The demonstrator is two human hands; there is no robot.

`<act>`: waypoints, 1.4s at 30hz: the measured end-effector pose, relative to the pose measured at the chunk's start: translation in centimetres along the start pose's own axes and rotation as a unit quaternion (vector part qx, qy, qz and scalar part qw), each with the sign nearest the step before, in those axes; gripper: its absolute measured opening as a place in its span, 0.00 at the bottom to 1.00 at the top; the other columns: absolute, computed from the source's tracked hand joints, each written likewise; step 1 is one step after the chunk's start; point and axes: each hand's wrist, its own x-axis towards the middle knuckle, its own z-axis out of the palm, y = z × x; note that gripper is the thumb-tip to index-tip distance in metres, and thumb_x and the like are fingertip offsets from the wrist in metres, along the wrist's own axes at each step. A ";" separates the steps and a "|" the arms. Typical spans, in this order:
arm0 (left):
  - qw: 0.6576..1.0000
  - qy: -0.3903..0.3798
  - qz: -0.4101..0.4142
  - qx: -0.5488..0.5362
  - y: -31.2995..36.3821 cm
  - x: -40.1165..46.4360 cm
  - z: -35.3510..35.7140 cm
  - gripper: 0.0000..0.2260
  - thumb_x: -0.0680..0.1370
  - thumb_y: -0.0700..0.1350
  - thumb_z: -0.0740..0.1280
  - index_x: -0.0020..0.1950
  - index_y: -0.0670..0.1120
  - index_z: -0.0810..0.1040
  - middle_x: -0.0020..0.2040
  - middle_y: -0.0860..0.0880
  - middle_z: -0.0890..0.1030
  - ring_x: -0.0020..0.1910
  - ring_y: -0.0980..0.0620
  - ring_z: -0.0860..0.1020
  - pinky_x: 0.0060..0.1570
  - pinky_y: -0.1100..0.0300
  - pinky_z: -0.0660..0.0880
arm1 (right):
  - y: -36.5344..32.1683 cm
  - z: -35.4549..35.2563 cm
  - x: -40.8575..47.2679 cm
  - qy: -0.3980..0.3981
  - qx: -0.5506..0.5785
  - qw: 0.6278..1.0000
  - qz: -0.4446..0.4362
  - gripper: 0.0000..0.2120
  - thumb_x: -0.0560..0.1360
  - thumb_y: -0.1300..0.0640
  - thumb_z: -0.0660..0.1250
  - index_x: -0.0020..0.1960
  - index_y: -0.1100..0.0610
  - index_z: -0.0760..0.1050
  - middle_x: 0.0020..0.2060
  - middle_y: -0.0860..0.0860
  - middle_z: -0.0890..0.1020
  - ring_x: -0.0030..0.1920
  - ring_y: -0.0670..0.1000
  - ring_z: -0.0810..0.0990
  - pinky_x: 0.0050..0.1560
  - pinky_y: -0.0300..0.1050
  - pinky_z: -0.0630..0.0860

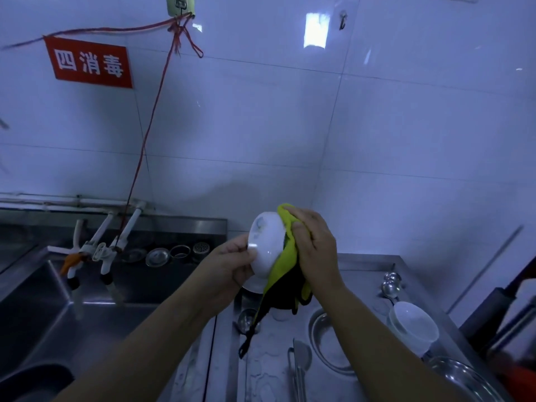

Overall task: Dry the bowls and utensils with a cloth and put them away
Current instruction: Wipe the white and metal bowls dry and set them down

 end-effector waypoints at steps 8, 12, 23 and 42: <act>0.996 0.037 0.005 -0.085 -0.3 0.2 -0.8 0.16 0.65 0.39 0.75 0.52 0.41 0.83 0.55 0.40 0.82 0.53 0.46 0.81 0.51 0.56 0.79 | -1.3 -0.2 -0.3 0.042 -0.077 0.994 -0.061 0.15 0.73 0.57 0.67 0.59 0.52 0.77 0.53 0.41 0.75 0.55 0.36 0.72 0.58 0.28 0.65; 0.994 0.037 0.015 -0.098 0.3 0.4 -0.8 0.26 0.56 0.46 0.82 0.52 0.42 0.83 0.54 0.41 0.82 0.51 0.48 0.82 0.50 0.57 0.79 | -1.5 0.4 -1.6 -0.010 -0.120 0.978 -0.173 0.14 0.77 0.55 0.62 0.57 0.59 0.80 0.55 0.48 0.77 0.58 0.47 0.72 0.63 0.34 0.65; 0.998 0.030 0.004 -0.053 1.9 -0.1 -0.2 0.14 0.72 0.36 0.62 0.57 0.39 0.77 0.50 0.43 0.84 0.47 0.50 0.83 0.46 0.59 0.80 | -0.7 -1.4 0.1 -0.002 -0.206 0.949 -0.237 0.12 0.76 0.59 0.62 0.55 0.60 0.81 0.52 0.54 0.80 0.55 0.55 0.75 0.58 0.45 0.71; 0.960 0.150 -0.001 -0.238 3.1 0.1 2.5 0.10 0.81 0.39 0.56 0.52 0.39 0.76 0.43 0.43 0.85 0.40 0.52 0.84 0.43 0.58 0.81 | -0.4 1.4 -3.8 0.016 -0.258 0.901 -0.350 0.11 0.81 0.55 0.62 0.58 0.56 0.81 0.61 0.48 0.73 0.62 0.54 0.72 0.67 0.47 0.66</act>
